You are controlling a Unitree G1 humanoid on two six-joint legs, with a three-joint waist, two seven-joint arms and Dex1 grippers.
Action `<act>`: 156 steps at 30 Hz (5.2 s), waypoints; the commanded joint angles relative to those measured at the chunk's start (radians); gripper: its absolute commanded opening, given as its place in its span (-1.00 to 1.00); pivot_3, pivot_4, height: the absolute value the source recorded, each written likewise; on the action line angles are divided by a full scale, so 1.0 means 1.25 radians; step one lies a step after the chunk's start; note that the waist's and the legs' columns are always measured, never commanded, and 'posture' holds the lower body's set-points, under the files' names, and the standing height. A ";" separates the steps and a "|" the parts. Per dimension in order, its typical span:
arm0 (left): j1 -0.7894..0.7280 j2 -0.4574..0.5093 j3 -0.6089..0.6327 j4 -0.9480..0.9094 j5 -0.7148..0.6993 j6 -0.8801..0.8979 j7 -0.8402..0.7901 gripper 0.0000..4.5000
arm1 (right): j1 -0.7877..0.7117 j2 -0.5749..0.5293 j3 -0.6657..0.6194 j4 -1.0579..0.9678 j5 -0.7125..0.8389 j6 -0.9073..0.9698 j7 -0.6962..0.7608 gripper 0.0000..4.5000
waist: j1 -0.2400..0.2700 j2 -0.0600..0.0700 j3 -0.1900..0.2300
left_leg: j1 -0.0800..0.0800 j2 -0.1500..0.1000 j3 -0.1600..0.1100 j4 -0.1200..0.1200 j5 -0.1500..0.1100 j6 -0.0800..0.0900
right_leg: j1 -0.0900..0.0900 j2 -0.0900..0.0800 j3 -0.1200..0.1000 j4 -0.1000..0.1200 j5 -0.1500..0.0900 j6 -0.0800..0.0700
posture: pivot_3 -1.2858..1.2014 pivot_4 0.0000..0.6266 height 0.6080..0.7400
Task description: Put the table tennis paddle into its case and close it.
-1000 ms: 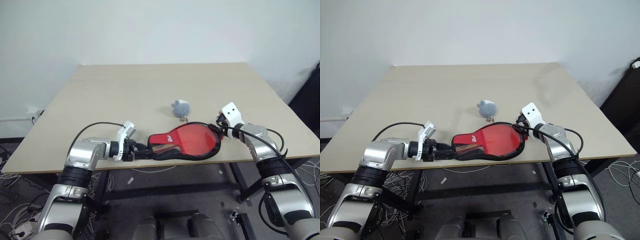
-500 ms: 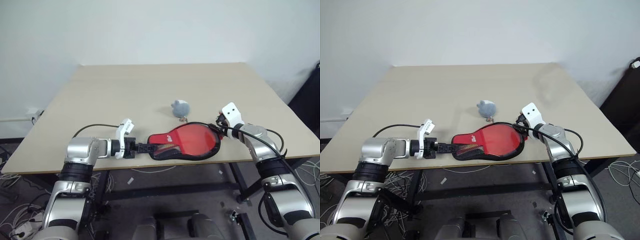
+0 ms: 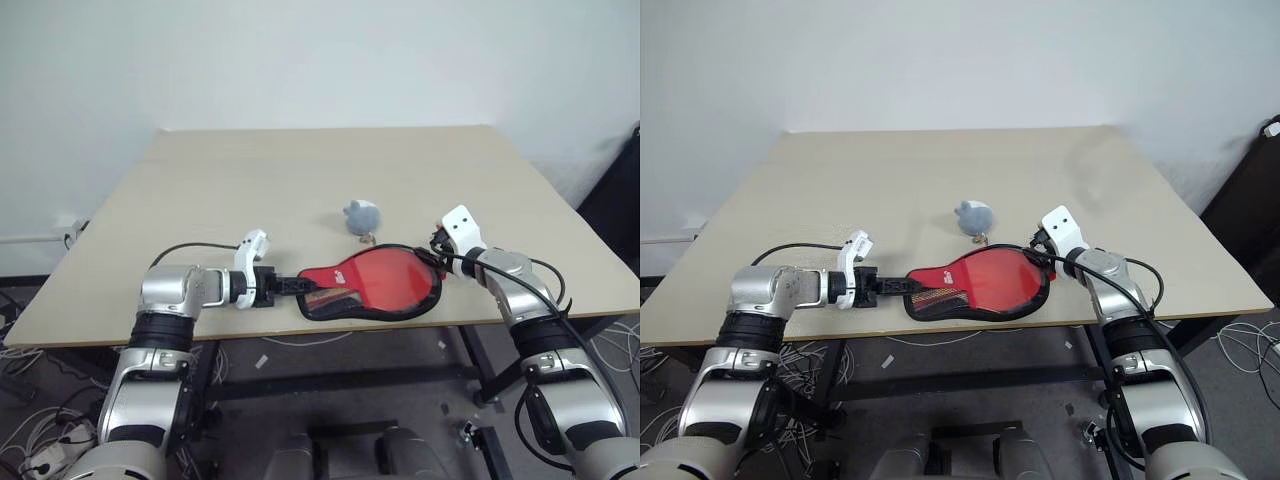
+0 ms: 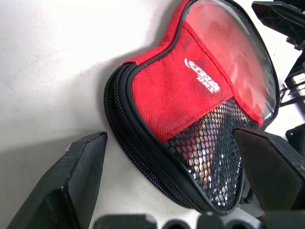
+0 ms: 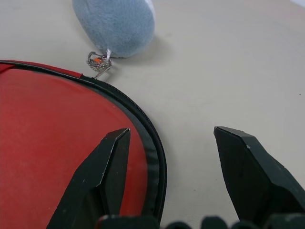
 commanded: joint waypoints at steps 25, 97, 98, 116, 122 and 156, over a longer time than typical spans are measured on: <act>-0.033 -0.016 -0.005 0.058 0.019 -0.042 0.020 -0.67 | -0.002 -0.003 -0.013 -0.044 0.005 -0.006 -0.009 0.35 | 0.000 0.000 0.000 | -0.001 0.000 0.000 -0.001 0.000 0.000 | -0.001 0.000 0.000 -0.001 0.000 0.000 | 0.03 -1.00 1.00; 0.014 0.234 -0.082 0.268 0.170 -0.410 -0.271 -0.98 | -0.026 0.008 0.006 -0.016 -0.002 -0.022 0.030 0.35 | -0.010 0.000 0.000 | 0.000 0.002 0.002 -0.004 -0.001 -0.002 | -0.004 0.002 0.002 -0.001 0.000 0.000 | 0.03 -1.00 1.00; 0.008 0.228 -0.077 0.270 0.169 -0.408 -0.263 -0.98 | -0.027 0.008 0.006 -0.015 -0.002 -0.022 0.030 0.35 | -0.010 0.000 0.000 | 0.000 0.003 0.001 -0.004 -0.001 -0.002 | -0.004 0.002 0.002 -0.001 0.000 0.000 | 0.03 -1.00 1.00; -0.064 0.178 0.048 0.297 0.100 -0.410 -0.217 -0.22 | -0.033 0.007 0.006 -0.006 -0.005 -0.026 0.027 0.35 | -0.001 -0.001 0.000 | -0.001 0.002 0.001 -0.002 -0.001 -0.002 | -0.003 0.001 0.000 -0.001 0.000 0.000 | 0.03 -1.00 1.00; -0.107 0.124 0.119 0.275 0.061 -0.421 -0.154 -0.22 | -0.044 0.014 -0.002 0.001 0.005 -0.024 0.026 0.35 | -0.001 -0.001 0.000 | -0.001 0.002 0.001 -0.002 -0.001 -0.001 | -0.003 0.001 0.000 -0.001 0.000 0.000 | 0.03 -1.00 1.00; -0.146 -0.124 -0.257 0.179 0.369 -0.712 -0.141 -0.20 | -0.280 0.190 -0.085 0.304 0.088 -0.052 0.001 0.99 | -0.002 -0.001 0.000 | -0.003 0.001 0.000 -0.002 -0.001 -0.001 | -0.004 0.001 0.001 -0.001 -0.001 0.001 | 0.03 -1.00 1.00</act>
